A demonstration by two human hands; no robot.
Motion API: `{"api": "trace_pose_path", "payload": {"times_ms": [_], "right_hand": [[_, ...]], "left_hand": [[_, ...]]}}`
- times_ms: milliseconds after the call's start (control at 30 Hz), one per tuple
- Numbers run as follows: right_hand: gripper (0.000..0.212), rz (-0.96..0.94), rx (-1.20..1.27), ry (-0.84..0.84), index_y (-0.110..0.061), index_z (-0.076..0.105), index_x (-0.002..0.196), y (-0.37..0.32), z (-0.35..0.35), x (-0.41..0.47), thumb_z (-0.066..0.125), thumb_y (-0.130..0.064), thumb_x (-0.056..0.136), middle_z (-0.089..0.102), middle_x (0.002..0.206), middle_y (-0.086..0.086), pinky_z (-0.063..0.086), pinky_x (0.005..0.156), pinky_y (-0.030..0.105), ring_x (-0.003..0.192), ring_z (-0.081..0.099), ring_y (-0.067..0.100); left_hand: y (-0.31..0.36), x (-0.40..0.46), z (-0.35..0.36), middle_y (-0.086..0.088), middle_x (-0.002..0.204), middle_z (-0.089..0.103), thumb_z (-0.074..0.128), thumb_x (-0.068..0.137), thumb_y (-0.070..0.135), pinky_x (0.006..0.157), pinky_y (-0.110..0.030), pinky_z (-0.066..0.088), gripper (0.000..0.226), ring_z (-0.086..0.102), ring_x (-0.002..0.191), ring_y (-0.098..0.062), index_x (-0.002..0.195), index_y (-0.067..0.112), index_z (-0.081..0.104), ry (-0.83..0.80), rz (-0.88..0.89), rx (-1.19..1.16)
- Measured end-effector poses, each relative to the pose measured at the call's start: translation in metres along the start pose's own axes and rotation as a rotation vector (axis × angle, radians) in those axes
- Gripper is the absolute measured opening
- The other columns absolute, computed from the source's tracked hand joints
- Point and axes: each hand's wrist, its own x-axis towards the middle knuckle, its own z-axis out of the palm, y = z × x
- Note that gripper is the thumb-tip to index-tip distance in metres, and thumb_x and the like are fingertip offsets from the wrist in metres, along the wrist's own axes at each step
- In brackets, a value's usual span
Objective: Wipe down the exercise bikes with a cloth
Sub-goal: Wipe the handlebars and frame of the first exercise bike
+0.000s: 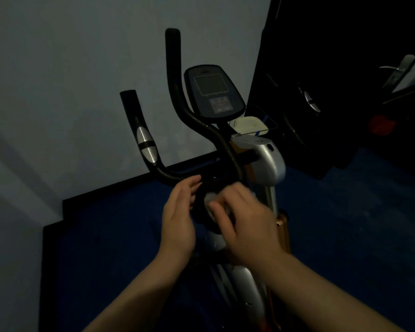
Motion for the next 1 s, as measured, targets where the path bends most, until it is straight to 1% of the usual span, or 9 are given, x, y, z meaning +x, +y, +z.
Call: {"api": "trace_pose_path", "payload": {"times_ms": [133, 267, 400, 500, 567, 667, 833, 933, 1000], "right_hand": [[0.018, 0.095, -0.061, 0.094, -0.011, 0.063, 0.089, -0.016, 0.021, 0.019, 0.053, -0.025, 0.094, 0.060, 0.092, 0.004, 0.046, 0.059, 0.028, 0.076, 0.057, 0.016], [0.010, -0.020, 0.112, -0.102, -0.018, 0.059, 0.088, 0.014, -0.016, -0.018, 0.055, -0.025, 0.092, 0.053, 0.089, -0.008, 0.044, 0.063, 0.020, 0.076, 0.052, 0.004], [0.003, 0.120, 0.205, 0.215, -0.025, 0.057, 0.089, 0.039, -0.043, 0.023, 0.057, -0.024, 0.092, 0.050, 0.092, -0.011, 0.038, 0.072, 0.005, 0.086, 0.050, -0.006], [0.008, 0.346, 0.307, 0.061, -0.022, 0.057, 0.089, 0.029, -0.014, 0.048, 0.053, -0.027, 0.094, 0.054, 0.096, -0.005, 0.045, 0.073, 0.017, 0.085, 0.053, -0.001], [0.014, 0.434, 0.283, 0.024, -0.024, 0.057, 0.091, 0.026, 0.001, 0.037, 0.048, -0.034, 0.096, 0.056, 0.094, -0.004, 0.046, 0.065, 0.025, 0.079, 0.055, 0.003], [0.012, 0.372, 0.145, 0.085, -0.032, 0.048, 0.097, 0.027, -0.002, 0.004, 0.040, -0.042, 0.096, 0.054, 0.092, -0.009, 0.036, 0.053, 0.018, 0.074, 0.050, -0.006], [0.011, 0.253, 0.128, -0.019, -0.029, 0.043, 0.094, 0.032, -0.002, 0.031, 0.041, -0.039, 0.097, 0.056, 0.088, -0.005, 0.041, 0.053, 0.027, 0.071, 0.053, 0.005], [0.010, 0.353, 0.299, 0.141, -0.028, 0.048, 0.101, 0.025, 0.010, 0.016, 0.043, -0.036, 0.097, 0.058, 0.095, -0.003, 0.046, 0.063, 0.024, 0.079, 0.056, 0.004], [0.012, 0.424, 0.326, 0.209, -0.034, 0.042, 0.103, 0.021, 0.012, -0.006, 0.039, -0.043, 0.095, 0.058, 0.093, -0.007, 0.044, 0.058, 0.016, 0.078, 0.056, -0.001]], "left_hand": [[0.001, 0.000, 0.012, 0.005, 0.100, 0.068, 0.033, 0.102, 0.015, 0.074, -0.006, 0.045, 0.033, 0.063, 0.090, 0.003, 0.103, 0.018, 0.066, 0.047, -0.018, -0.053], [0.003, 0.011, 0.016, 0.004, 0.094, 0.068, 0.039, 0.099, 0.022, 0.066, -0.006, 0.047, 0.030, 0.064, 0.085, -0.005, 0.099, 0.015, 0.069, 0.085, -0.095, -0.011], [0.007, 0.026, 0.023, 0.009, 0.086, 0.065, 0.049, 0.095, 0.016, 0.060, -0.005, 0.043, 0.022, 0.058, 0.073, 0.009, 0.085, 0.022, 0.067, 0.041, -0.085, 0.153], [0.004, 0.023, 0.024, 0.010, 0.087, 0.064, 0.048, 0.096, 0.013, 0.058, -0.003, 0.042, 0.022, 0.057, 0.072, 0.009, 0.089, 0.027, 0.064, 0.041, -0.015, 0.293], [0.004, 0.021, 0.022, 0.011, 0.087, 0.063, 0.048, 0.096, 0.015, 0.057, -0.004, 0.042, 0.022, 0.057, 0.072, 0.011, 0.089, 0.029, 0.064, 0.048, 0.004, 0.323], [0.003, 0.018, 0.022, 0.010, 0.087, 0.064, 0.047, 0.097, 0.016, 0.057, -0.005, 0.044, 0.023, 0.057, 0.072, 0.009, 0.089, 0.029, 0.064, 0.063, 0.008, 0.323], [0.004, 0.018, 0.024, 0.009, 0.091, 0.064, 0.045, 0.098, 0.017, 0.061, -0.008, 0.046, 0.023, 0.058, 0.076, 0.006, 0.092, 0.025, 0.066, 0.080, 0.001, 0.277], [0.002, 0.016, 0.024, 0.008, 0.089, 0.066, 0.042, 0.099, 0.016, 0.063, -0.010, 0.048, 0.026, 0.060, 0.075, 0.004, 0.093, 0.021, 0.067, 0.092, -0.021, 0.230], [0.000, 0.015, 0.023, 0.005, 0.089, 0.067, 0.041, 0.100, 0.016, 0.061, -0.011, 0.048, 0.028, 0.061, 0.076, -0.001, 0.093, 0.023, 0.067, 0.077, -0.023, 0.243]]}}
